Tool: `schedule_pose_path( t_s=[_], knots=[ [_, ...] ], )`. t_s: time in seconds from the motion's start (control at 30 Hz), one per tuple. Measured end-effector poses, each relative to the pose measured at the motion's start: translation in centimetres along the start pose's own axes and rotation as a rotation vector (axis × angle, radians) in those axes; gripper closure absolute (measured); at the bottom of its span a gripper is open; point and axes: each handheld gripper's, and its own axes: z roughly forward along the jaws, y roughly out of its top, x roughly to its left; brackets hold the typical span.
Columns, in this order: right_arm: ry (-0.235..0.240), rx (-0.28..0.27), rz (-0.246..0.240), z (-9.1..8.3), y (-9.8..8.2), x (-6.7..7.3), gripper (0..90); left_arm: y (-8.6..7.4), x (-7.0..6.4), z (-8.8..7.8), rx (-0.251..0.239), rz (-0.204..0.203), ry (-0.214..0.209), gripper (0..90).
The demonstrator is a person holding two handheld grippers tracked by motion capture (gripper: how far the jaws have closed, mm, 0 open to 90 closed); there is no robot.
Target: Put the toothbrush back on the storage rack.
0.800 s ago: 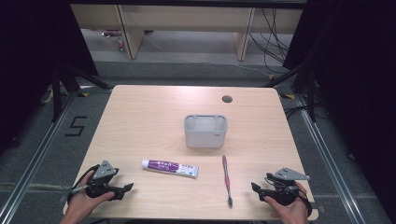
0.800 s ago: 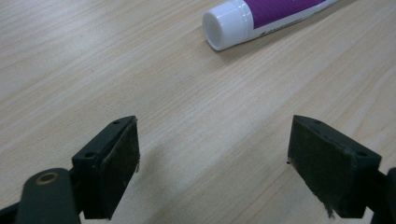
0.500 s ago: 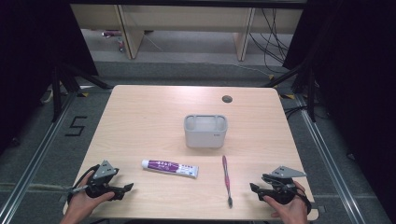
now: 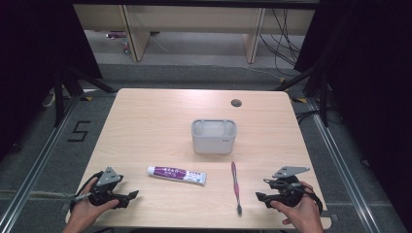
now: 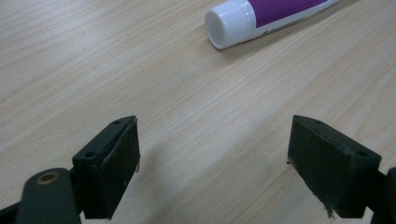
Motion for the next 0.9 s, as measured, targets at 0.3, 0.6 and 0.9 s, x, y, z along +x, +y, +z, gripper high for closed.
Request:
schedule_pose_path(
  t_s=[0.3, 0.6, 0.9],
  knots=[
    [0.006, 0.069, -0.03, 0.2, 2.4, 1.2, 35.4, 0.1, 0.0, -0.1, 0.021, 0.021, -0.005, 16.4],
    [0.011, 0.117, -0.061, 1.4, 4.8, 2.3, 35.1, 0.1, -0.2, -0.1, 0.0, -0.003, -0.001, 16.4],
    [0.018, 0.176, -0.062, 2.5, 6.5, 3.3, 35.7, 0.1, -0.2, 0.0, -0.001, -0.003, -0.006, 16.4]
  ],
)
